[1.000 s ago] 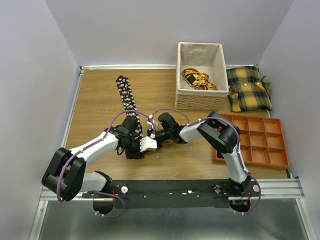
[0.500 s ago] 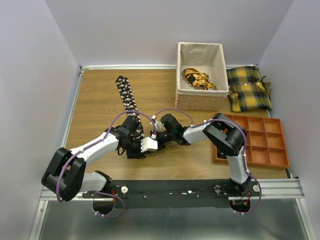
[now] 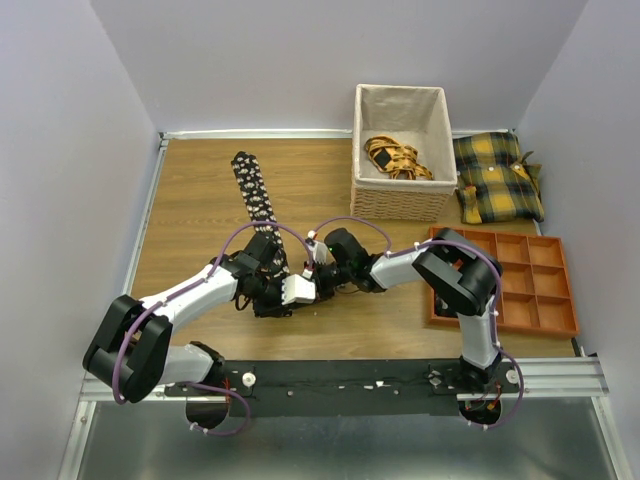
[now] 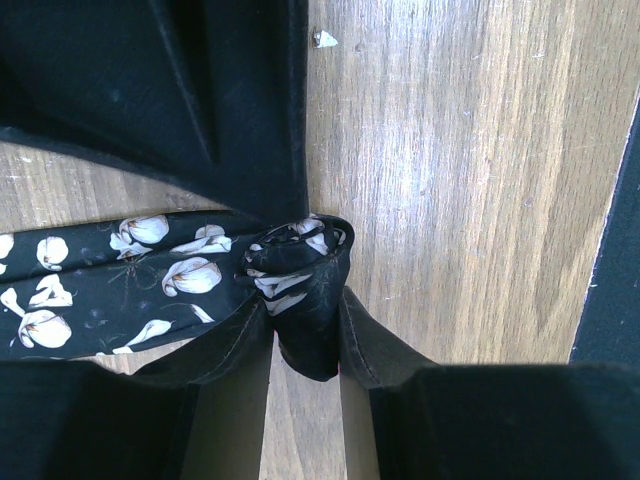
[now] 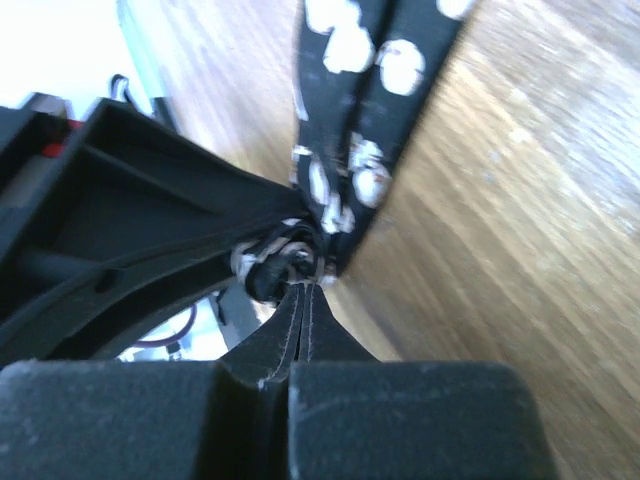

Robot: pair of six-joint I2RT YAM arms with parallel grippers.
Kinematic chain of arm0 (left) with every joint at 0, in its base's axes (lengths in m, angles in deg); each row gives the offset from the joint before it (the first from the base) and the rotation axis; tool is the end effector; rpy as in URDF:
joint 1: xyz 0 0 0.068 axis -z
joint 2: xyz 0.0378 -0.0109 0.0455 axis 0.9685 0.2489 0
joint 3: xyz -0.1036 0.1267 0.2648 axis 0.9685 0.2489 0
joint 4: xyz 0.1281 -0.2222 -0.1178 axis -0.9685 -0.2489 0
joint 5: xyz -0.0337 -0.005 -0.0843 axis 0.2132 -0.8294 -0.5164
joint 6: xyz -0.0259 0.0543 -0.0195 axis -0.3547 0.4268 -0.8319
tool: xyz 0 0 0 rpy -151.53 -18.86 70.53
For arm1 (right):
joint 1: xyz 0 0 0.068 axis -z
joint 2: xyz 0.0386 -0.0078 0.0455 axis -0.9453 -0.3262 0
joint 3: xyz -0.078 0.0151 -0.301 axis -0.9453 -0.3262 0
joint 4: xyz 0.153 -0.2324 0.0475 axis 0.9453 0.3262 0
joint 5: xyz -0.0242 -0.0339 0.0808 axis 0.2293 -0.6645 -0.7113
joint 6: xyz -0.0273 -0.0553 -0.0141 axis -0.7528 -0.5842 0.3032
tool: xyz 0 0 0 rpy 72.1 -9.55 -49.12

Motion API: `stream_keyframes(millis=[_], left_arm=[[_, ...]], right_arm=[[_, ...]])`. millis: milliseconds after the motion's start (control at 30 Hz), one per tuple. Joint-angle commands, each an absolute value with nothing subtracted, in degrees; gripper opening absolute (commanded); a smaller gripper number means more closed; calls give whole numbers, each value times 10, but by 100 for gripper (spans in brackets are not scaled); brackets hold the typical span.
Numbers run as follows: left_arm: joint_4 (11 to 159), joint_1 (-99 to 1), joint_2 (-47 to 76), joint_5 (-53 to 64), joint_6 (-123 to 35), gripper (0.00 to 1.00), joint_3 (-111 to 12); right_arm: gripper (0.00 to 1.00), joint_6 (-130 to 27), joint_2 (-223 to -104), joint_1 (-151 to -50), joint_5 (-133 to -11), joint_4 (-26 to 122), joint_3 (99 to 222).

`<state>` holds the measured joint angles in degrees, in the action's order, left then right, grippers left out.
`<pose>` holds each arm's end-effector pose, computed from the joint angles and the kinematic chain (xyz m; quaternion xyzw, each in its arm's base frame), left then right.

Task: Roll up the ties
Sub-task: Roll the tie at the center of the board.

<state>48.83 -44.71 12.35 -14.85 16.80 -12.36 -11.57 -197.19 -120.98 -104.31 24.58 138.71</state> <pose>0.1719 -0.1299 0.1751 0.6481 0.7058 -0.2161 0.1873 0.2431 0.3384 0.1152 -0.1725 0.8418 0.5097 0.0424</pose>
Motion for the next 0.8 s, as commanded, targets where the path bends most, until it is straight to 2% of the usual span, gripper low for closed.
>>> stream_keyframes(millis=[0, 133, 767], left_arm=[[490, -444, 129, -143, 175, 36, -113], [492, -444, 131, -143, 174, 36, -114], [514, -442, 141, -163, 161, 37, -137]], right_arm=[[1, -94, -1972, -1210, -1076, 175, 1380], [1, -111, -1982, -1226, -1108, 198, 1410], [1, -120, -2049, -1236, -1084, 240, 1468]])
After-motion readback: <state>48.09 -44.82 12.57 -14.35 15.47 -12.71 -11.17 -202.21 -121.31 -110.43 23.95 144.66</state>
